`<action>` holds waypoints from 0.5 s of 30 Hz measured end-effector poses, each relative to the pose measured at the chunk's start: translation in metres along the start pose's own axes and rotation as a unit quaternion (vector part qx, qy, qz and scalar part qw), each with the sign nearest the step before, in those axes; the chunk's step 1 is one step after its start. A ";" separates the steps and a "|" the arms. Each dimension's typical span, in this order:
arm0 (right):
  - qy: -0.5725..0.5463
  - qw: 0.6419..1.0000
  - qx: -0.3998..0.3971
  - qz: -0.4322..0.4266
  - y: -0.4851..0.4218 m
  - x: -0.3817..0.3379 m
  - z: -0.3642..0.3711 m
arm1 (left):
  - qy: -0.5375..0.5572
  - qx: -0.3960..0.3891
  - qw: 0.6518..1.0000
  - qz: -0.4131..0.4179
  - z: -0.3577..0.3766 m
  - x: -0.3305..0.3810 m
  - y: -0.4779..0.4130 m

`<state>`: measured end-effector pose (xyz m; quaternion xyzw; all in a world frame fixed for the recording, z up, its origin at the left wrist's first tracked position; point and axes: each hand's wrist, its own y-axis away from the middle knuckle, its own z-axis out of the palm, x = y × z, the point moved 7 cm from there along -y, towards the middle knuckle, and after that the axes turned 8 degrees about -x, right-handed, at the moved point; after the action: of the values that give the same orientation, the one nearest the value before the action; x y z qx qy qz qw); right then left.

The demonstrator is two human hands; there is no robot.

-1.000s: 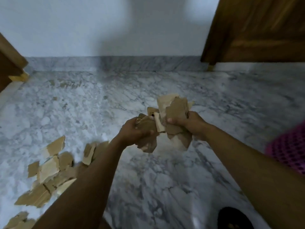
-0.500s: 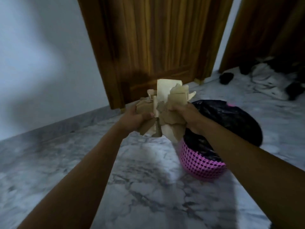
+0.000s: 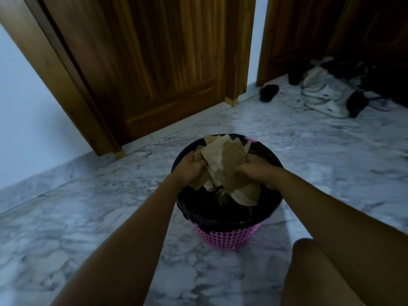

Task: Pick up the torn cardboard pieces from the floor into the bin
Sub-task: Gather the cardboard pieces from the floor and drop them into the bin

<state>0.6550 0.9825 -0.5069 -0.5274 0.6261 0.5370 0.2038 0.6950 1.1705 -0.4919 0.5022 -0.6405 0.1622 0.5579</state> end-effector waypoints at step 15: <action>0.163 0.986 -0.004 -0.009 -0.006 -0.024 0.000 | -0.035 0.037 0.998 -0.029 -0.020 -0.006 0.015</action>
<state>0.6691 0.9935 -0.4901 -0.6147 0.6440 0.4439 0.1018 0.6925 1.1954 -0.4852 0.5459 -0.6387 0.1518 0.5206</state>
